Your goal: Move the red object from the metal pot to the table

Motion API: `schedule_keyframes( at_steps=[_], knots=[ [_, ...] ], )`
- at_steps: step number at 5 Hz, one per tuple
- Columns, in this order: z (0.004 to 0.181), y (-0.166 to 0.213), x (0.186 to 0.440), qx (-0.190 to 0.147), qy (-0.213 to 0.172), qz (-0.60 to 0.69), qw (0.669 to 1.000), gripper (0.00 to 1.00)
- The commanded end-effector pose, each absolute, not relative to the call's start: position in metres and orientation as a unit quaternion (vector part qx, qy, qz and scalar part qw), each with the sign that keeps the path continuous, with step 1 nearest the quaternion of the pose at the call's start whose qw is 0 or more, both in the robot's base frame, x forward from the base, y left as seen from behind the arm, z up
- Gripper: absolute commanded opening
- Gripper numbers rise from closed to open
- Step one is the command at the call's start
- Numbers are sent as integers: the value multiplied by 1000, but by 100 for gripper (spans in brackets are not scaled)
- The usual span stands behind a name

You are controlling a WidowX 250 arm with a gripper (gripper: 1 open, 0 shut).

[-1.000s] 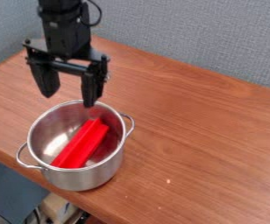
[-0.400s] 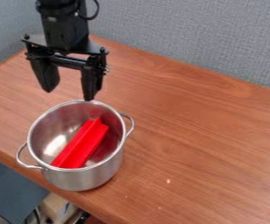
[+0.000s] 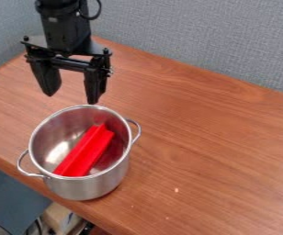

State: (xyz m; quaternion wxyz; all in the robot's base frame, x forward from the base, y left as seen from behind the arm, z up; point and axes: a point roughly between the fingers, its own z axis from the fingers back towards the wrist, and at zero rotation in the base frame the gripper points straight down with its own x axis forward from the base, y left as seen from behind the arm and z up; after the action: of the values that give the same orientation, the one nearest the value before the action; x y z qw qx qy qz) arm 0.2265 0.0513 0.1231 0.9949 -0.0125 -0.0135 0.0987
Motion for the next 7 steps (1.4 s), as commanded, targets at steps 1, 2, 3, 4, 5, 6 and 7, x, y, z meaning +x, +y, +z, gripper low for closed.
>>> schedule_keyframes(
  at_steps=[1,2,3,4,5,6,7],
  knots=[
    [126,51,227,-12,-20,100,995,100],
    [125,47,225,-12,-18,96,995,100],
    [127,44,225,-10,-19,91,996,100],
    [128,45,225,-8,-22,88,996,100],
    [131,46,225,-8,-26,87,996,100],
    [132,47,225,-8,-29,87,996,100],
    [131,50,225,-7,-31,91,995,100]
  ],
)
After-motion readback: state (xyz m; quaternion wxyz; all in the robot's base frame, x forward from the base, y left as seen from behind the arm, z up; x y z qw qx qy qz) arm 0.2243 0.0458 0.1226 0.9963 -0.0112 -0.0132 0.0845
